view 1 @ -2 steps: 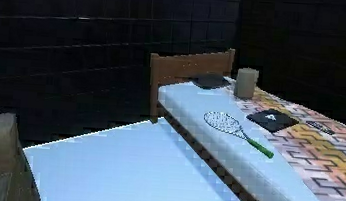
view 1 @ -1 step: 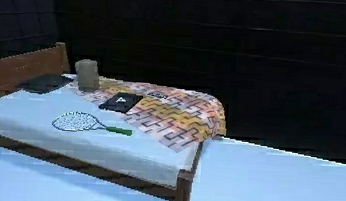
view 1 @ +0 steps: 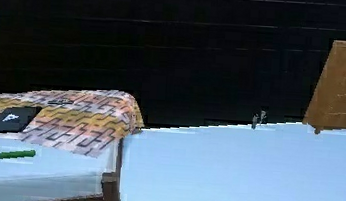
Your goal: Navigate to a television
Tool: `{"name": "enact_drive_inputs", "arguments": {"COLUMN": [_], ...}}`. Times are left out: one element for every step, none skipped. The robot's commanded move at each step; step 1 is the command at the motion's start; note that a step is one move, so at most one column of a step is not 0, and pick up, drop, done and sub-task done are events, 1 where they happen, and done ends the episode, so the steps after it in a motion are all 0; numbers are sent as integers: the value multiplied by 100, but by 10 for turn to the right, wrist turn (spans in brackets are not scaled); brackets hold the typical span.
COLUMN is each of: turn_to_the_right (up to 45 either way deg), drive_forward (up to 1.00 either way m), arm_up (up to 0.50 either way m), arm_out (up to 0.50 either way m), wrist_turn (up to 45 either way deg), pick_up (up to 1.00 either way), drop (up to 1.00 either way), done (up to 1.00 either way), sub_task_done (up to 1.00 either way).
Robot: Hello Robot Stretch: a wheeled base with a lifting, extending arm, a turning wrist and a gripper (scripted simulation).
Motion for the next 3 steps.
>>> {"name": "enact_drive_inputs", "arguments": {"turn_to_the_right": [0,450,420], "drive_forward": [15,0,0], "arm_up": [0,0,0], "arm_out": [0,0,0], "wrist_turn": [0,0,0], "pick_up": [0,0,0], "drop": [0,0,0], "done": [0,0,0], "sub_task_done": [0,0,0]}}
